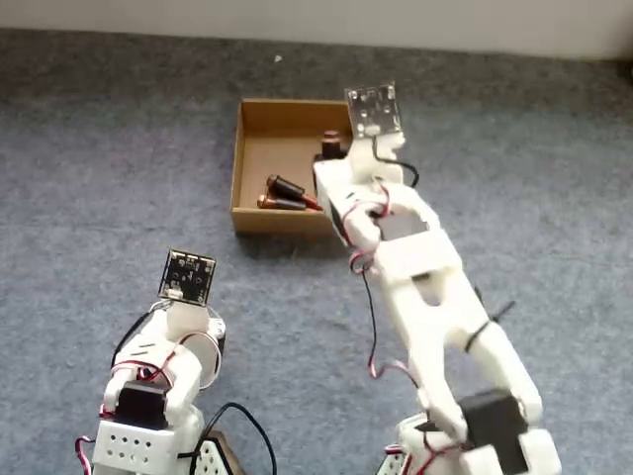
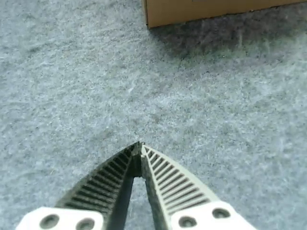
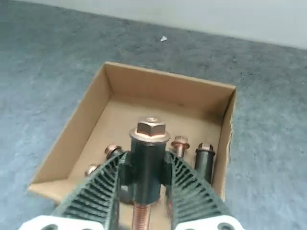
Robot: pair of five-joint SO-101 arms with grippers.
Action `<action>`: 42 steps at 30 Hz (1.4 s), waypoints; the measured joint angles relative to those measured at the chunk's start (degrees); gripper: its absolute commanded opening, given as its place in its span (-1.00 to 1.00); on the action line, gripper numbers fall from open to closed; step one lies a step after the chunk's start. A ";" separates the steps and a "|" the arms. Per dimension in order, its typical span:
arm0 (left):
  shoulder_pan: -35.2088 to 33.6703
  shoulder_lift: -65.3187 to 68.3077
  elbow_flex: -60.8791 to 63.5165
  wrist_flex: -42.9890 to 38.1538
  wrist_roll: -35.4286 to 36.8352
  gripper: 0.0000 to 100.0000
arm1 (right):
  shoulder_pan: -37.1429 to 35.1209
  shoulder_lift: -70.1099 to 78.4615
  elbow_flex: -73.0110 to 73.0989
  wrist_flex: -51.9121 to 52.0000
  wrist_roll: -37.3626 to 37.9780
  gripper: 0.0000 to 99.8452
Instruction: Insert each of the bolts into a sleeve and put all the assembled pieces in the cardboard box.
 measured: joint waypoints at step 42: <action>0.00 0.00 0.00 0.00 0.00 -0.99 | 1.05 -10.11 -1.23 22.07 0.00 -0.76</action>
